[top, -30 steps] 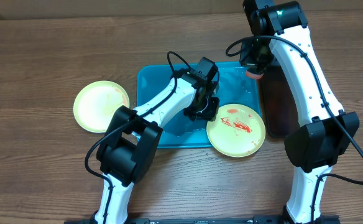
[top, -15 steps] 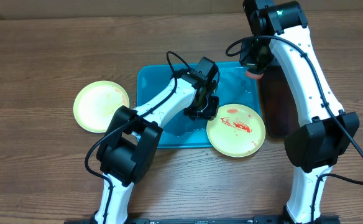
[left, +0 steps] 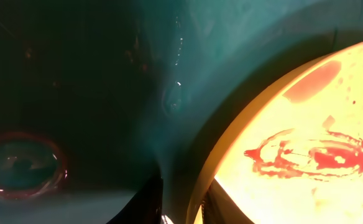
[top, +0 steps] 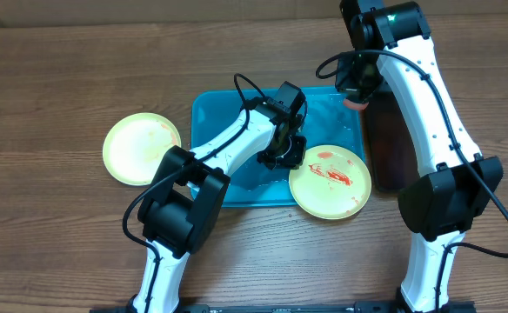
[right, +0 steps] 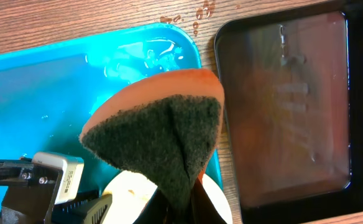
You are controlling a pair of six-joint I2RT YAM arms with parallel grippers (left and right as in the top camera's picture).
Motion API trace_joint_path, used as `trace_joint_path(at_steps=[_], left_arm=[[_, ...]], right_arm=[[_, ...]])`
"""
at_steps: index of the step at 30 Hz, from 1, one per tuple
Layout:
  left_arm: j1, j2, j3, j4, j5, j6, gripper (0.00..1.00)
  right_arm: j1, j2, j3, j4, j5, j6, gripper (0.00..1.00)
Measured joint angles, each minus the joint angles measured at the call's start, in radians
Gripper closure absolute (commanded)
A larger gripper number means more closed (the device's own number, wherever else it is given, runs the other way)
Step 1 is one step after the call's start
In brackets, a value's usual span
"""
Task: Clean dirty plates on tray and stack at the side
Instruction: 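Pull the second yellow plate to the tray center with the left gripper, then scrub the second yellow plate with the sponge while left holds rim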
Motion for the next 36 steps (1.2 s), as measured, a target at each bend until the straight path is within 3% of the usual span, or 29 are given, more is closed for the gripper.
trace_joint_path(at_steps=[3, 7, 17, 23, 30, 36], left_arm=[[0.000, 0.000, 0.000, 0.001, 0.000, -0.001, 0.81], [0.000, 0.001, 0.000, 0.005, 0.000, -0.009, 0.96], [0.017, 0.001, 0.003, 0.007, 0.023, -0.006, 0.96], [0.092, 0.001, 0.036, -0.048, 0.018, 0.006, 0.96], [0.232, 0.001, 0.079, -0.095, -0.014, 0.138, 0.96], [0.256, 0.001, 0.079, -0.138, -0.019, 0.236, 0.96]], right_arm=[[0.000, 0.000, 0.000, 0.003, 0.000, 0.000, 0.95], [0.000, 0.000, 0.000, 0.004, 0.000, 0.000, 0.95], [0.000, 0.000, 0.000, 0.004, -0.005, 0.000, 0.95], [0.000, 0.000, 0.000, 0.030, -0.053, 0.000, 0.95], [0.002, 0.002, 0.000, 0.092, -0.171, 0.000, 0.96], [0.020, 0.040, 0.000, 0.101, -0.241, 0.000, 0.96]])
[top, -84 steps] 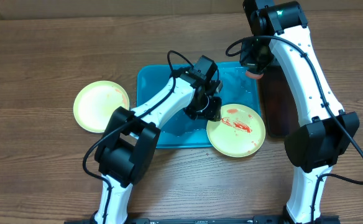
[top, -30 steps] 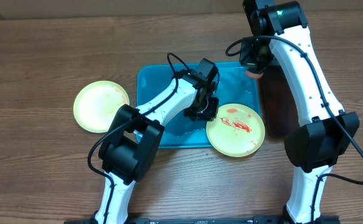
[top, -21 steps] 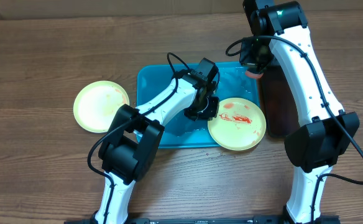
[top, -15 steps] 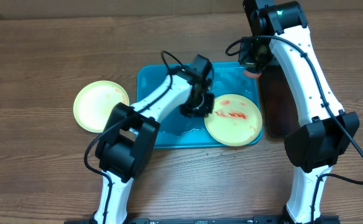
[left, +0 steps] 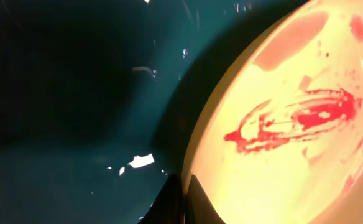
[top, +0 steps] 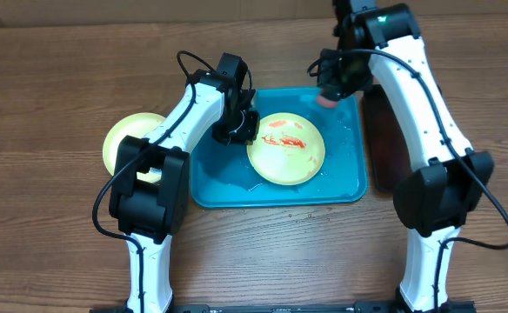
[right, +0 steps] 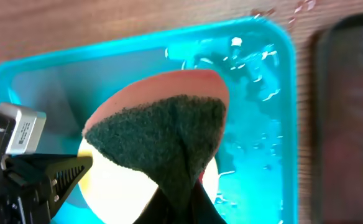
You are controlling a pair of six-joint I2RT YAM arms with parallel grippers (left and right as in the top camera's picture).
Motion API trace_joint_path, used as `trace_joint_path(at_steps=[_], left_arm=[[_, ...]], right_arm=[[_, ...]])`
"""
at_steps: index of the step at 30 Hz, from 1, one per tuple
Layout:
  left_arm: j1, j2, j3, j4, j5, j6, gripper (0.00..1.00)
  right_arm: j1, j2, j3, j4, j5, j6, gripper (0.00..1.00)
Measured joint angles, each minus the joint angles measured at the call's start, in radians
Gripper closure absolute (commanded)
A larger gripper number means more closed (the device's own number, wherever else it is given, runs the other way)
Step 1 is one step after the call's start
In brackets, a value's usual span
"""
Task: Clean dirty plates on tray and stack at the side
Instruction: 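Scrub the second yellow plate with the sponge while left holds rim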
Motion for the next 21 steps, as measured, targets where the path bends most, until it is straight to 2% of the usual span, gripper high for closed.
trace_joint_path(at_steps=[2, 6, 8, 12, 18, 21], left_arm=[[0.000, 0.000, 0.000, -0.015, 0.000, 0.027, 0.91], [0.000, 0.000, 0.000, -0.035, 0.000, 0.064, 0.62], [0.000, 0.000, 0.000, -0.038, 0.000, 0.074, 0.57], [0.004, 0.000, 0.000, -0.062, 0.001, 0.044, 0.56], [0.018, 0.000, -0.007, -0.142, 0.001, -0.065, 0.57], [0.019, 0.000, -0.046, -0.121, 0.001, -0.091, 0.66]], right_arm=[[0.010, 0.022, 0.000, -0.002, -0.011, 0.000, 0.96], [0.024, 0.054, 0.000, -0.005, -0.021, 0.000, 0.96], [0.026, 0.059, 0.000, -0.005, -0.024, 0.000, 0.96], [0.026, 0.060, 0.000, -0.008, -0.023, 0.000, 0.96], [0.026, 0.060, 0.000, -0.010, -0.024, -0.003, 0.96], [0.026, 0.060, 0.000, -0.008, -0.024, -0.004, 0.96]])
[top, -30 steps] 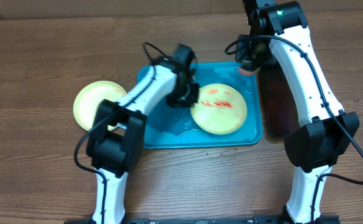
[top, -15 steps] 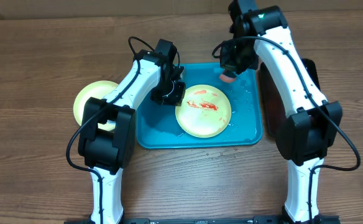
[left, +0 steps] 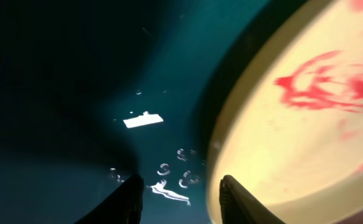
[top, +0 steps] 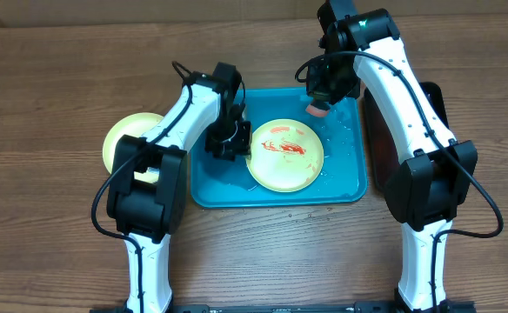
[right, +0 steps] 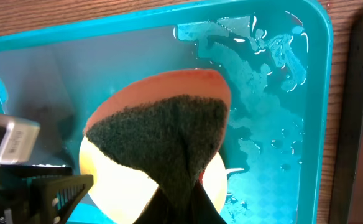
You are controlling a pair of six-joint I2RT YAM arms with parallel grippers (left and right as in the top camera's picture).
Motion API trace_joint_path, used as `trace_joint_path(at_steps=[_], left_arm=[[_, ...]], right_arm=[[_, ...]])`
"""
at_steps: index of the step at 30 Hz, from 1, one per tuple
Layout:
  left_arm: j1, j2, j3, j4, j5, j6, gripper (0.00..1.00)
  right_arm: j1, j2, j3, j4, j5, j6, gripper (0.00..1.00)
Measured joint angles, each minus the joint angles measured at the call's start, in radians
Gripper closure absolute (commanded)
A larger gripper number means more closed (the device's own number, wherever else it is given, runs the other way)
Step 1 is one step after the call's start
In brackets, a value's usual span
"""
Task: Clean dirty plates on tray and stack at the side
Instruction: 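Scrub the second yellow plate with the sponge while left holds rim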
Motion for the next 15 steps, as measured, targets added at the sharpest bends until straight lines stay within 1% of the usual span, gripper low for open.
trace_joint_path(at_steps=[3, 4, 8, 13, 15], left_arm=[[0.000, -0.010, -0.048, 0.043, 0.011, -0.025, 0.77], [0.000, -0.017, -0.058, 0.061, 0.011, -0.026, 0.80], [0.001, -0.018, -0.066, 0.112, 0.019, -0.039, 0.96], [0.007, -0.018, -0.071, 0.142, 0.031, -0.036, 0.96], [0.013, -0.018, -0.072, 0.174, 0.036, -0.014, 0.96]], right_arm=[[0.000, 0.000, 0.000, 0.001, 0.000, -0.005, 0.96], [0.000, 0.000, 0.000, 0.000, 0.000, -0.007, 0.96], [0.000, 0.000, 0.000, -0.003, 0.000, -0.017, 0.96], [0.000, 0.000, 0.000, -0.004, 0.000, -0.022, 0.96], [0.000, 0.000, 0.000, -0.003, 0.000, -0.023, 0.96]])
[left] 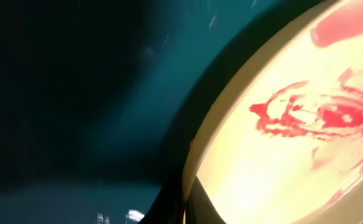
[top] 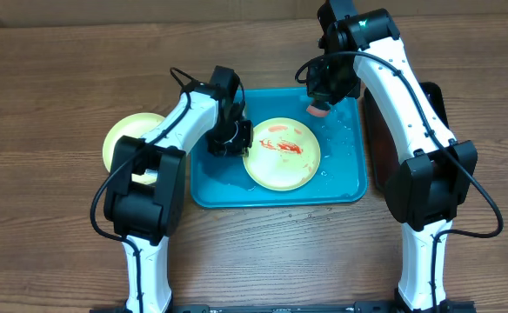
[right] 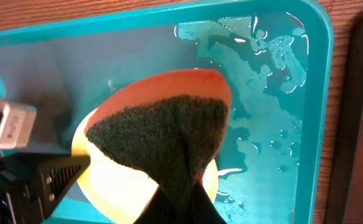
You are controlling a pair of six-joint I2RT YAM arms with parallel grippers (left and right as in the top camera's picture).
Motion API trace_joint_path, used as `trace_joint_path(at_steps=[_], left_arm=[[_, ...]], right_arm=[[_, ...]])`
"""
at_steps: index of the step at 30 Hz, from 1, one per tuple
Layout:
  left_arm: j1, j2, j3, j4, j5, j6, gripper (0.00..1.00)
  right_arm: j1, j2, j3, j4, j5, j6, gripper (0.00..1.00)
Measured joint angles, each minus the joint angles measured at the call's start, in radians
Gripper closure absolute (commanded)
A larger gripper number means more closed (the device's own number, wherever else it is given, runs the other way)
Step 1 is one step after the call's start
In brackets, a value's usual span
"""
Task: Clean dirty plates on tray and stack at the side
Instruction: 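Scrub the second yellow plate with the sponge while left holds rim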
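Observation:
A yellow plate [top: 282,156] smeared with red sauce lies in the middle of the blue tray [top: 215,189]. My left gripper [top: 236,139] is at the plate's left edge, shut on its rim. The left wrist view shows the fingers pinched together at the rim [left: 185,202], beside the red smear on the plate [left: 293,124]. My right gripper [top: 322,94] hangs over the plate's back right edge, shut on an orange sponge [top: 321,109]. The sponge's dark green scouring face [right: 163,127] points down at the plate [right: 107,180].
A second yellow plate [top: 130,146] lies on the wooden table left of the tray, partly under my left arm. A dark rectangular tray [top: 377,152] stands right of the blue one. Water drops and puddles cover the blue tray's right side [right: 268,118].
My left gripper was open beside the plate's left rim and is now shut on that rim. The plate sits slightly further left. The right arm and sponge have not moved.
First the dirty plate hung over the tray's front right corner, my left gripper shut on its rim, the sponge held by the dark tray. Then the plate sat mid-tray, still held. Then the left gripper was open and the sponge was over the plate. Now it grips the rim again.

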Motion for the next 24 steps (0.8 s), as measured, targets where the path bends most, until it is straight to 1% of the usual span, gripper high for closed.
trace_joint_path(at_steps=[4, 7, 8, 11, 13, 15, 20, 24], left_arm=[[0.007, 0.000, 0.001, 0.079, -0.002, 0.104, 0.96], [0.008, 0.000, 0.003, 0.159, -0.027, 0.206, 0.96], [0.008, 0.000, 0.004, 0.206, -0.048, 0.268, 0.96], [0.007, 0.000, 0.005, 0.279, -0.075, 0.397, 0.96], [0.007, 0.000, 0.009, 0.323, -0.091, 0.525, 0.96], [0.007, 0.000, 0.009, 0.363, -0.100, 0.618, 0.96], [0.007, 0.000, 0.010, 0.429, -0.104, 0.822, 0.96], [0.005, 0.000, 0.010, 0.438, -0.104, 0.971, 0.95]], right_arm=[[0.000, 0.000, 0.000, -0.001, 0.000, -0.003, 0.96], [0.000, 0.000, 0.000, -0.001, 0.000, -0.003, 0.96], [0.000, 0.000, 0.000, -0.001, 0.000, -0.003, 0.96], [0.000, 0.000, 0.000, -0.001, 0.000, -0.003, 0.96], [0.000, 0.000, 0.000, -0.002, 0.000, -0.003, 0.96], [0.000, 0.000, 0.000, -0.005, 0.000, -0.003, 0.96], [0.000, 0.000, 0.000, -0.012, 0.000, -0.003, 0.96], [0.000, 0.000, 0.000, -0.016, 0.000, -0.003, 0.96]])
